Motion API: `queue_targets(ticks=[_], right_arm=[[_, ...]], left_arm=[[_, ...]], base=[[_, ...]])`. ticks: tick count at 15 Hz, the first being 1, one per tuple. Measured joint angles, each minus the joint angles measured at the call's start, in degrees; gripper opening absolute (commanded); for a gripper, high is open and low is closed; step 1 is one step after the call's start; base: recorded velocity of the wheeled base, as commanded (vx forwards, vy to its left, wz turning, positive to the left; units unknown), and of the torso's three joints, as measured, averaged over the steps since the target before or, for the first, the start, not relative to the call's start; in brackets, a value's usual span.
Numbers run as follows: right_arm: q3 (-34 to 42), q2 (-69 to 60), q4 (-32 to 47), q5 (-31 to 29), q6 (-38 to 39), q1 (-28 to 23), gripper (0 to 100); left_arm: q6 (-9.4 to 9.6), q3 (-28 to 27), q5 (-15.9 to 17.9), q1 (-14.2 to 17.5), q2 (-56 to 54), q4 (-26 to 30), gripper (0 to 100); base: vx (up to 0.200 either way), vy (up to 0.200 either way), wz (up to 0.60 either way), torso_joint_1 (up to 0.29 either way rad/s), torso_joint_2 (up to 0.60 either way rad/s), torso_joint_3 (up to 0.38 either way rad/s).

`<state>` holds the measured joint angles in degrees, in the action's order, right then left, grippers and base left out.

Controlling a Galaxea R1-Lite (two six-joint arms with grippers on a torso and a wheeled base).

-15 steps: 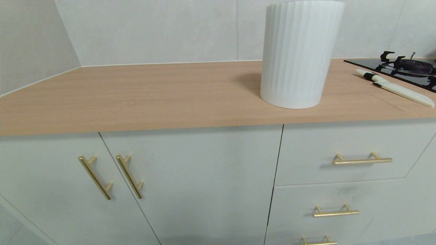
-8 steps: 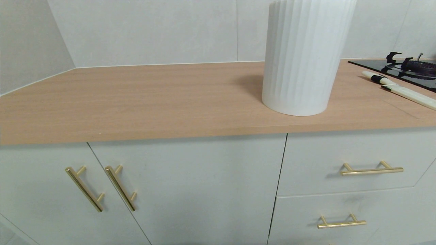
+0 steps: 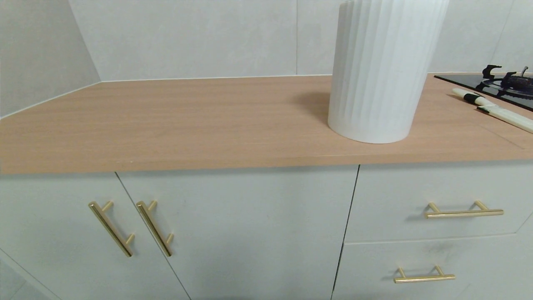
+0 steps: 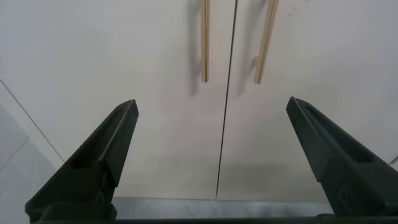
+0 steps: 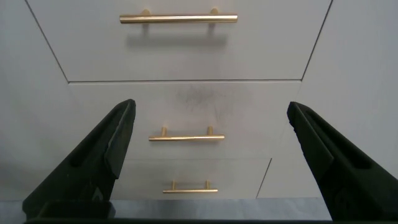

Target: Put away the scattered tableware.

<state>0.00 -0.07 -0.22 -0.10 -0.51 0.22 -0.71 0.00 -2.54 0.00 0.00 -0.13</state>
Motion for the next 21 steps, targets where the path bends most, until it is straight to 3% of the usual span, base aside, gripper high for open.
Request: queue_targets(ticks=[2,14,21], right_arm=[[0.0,0.0,0.0,0.0,0.0,0.0,100],[0.0,0.0,0.0,0.0,0.0,0.0,100],[0.0,0.0,0.0,0.0,0.0,0.0,100]], left_arm=[[0.02,0.0,0.0,0.0,0.0,0.0,100],[0.05,0.0,0.0,0.0,0.0,0.0,100],[0.00,0.0,0.0,0.0,0.0,0.0,100]], base=[[0.000,0.000,0.00,0.000,0.00,0.000],[0.000,-0.200,0.00,0.002,0.00,0.004],[0.000,0.000,0.00,0.000,0.00,0.000]])
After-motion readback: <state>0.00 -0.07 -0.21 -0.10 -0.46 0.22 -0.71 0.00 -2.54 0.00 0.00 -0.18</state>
